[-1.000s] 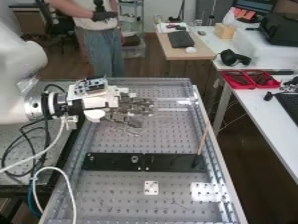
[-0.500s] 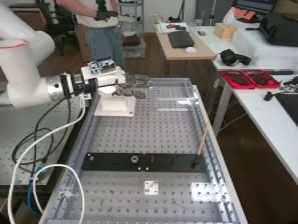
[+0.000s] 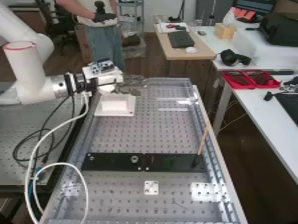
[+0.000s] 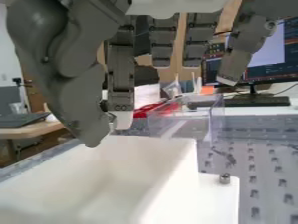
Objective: Grab the larger nut and place it in the white container
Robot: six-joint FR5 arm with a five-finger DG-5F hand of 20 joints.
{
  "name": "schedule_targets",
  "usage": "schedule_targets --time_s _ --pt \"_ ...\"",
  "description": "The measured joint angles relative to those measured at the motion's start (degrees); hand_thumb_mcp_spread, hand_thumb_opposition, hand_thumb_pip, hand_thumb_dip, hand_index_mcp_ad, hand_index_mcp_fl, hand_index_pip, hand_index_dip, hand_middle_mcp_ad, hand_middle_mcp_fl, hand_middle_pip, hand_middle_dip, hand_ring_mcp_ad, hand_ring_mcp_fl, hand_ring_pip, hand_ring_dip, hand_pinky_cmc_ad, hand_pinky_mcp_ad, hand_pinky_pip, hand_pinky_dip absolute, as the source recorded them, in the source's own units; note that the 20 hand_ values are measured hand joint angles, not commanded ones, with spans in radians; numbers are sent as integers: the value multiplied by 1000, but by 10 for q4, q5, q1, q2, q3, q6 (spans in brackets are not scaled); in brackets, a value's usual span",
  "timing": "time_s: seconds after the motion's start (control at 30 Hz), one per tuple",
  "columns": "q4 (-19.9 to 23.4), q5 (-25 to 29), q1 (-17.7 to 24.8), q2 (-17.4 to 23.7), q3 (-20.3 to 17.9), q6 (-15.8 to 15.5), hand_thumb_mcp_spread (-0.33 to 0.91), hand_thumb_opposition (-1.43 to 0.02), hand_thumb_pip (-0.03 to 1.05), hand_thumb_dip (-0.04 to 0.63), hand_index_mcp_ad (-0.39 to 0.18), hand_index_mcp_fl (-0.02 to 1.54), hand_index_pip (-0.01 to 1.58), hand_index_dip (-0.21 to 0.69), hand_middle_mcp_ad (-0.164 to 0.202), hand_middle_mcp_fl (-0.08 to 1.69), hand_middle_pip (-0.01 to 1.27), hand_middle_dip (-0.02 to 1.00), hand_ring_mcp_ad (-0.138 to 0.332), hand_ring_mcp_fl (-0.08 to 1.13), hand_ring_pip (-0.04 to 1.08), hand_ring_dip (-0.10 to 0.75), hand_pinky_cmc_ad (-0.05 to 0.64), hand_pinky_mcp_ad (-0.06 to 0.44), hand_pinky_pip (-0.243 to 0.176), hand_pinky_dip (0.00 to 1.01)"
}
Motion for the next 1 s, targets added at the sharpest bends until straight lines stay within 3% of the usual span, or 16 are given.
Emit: schedule_targets --time_s 0.1,0.2,0.4,0.67,0.87,1.0 --pt "-11 2 1 0 0 -3 340 -892 768 206 -152 250 1524 -73 68 16 138 168 124 3 185 134 333 297 -91 607" --pt "-15 3 1 1 -1 -4 340 -888 892 206 -169 120 1543 -80 65 17 138 164 124 3 218 136 333 297 -91 651" --pt "-20 3 -7 6 0 -1 302 -887 929 220 -188 2 1545 -152 65 16 133 152 124 2 248 103 333 297 -91 744" --pt "-26 -6 -29 15 4 2 274 -887 958 223 -188 5 1504 -206 63 16 134 138 124 0 264 91 333 295 -91 782" --pt "-45 25 -64 61 23 3 237 -885 958 223 -187 0 1431 -215 65 12 131 138 124 0 264 87 333 295 -94 778" --pt "-72 46 -110 105 55 10 222 -885 911 220 -187 0 1337 -215 68 12 131 138 120 0 244 87 335 295 -94 778"
